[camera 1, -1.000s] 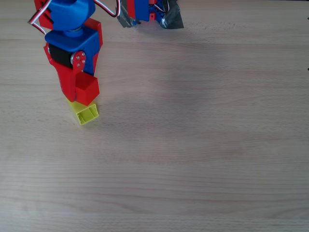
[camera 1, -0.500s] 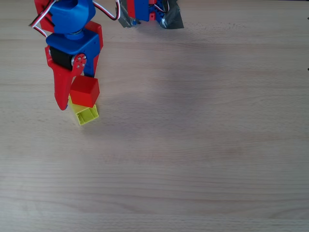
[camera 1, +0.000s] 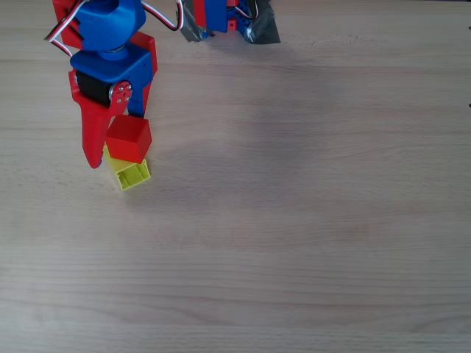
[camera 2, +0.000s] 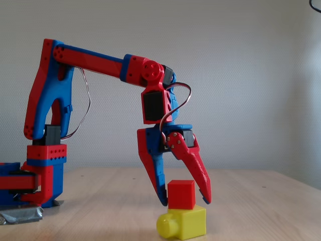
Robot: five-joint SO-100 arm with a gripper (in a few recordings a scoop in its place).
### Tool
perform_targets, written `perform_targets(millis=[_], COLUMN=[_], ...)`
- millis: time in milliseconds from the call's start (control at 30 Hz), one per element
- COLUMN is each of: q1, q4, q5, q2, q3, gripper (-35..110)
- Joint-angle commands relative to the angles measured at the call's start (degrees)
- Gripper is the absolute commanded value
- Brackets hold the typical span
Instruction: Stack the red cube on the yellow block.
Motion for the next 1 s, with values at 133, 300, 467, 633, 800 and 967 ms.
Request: perform_targets(millis=[133, 300, 467, 633, 800, 967], q1=[-0.35, 0.09, 0.62, 0.97, 1.58, 1.93], q4=[1.32, 2.99, 3.60, 4.31, 6.94, 11.95], q5=[0.62, 0.88, 0.70, 0.97, 1.05, 0.97], q2=[6.06, 6.42, 6.68, 7.03, 7.38, 8.09], q3=[-2.37, -4.75, -6.50, -8.53, -13.80, -21.53], gripper=[33, 34, 34, 34, 35, 35])
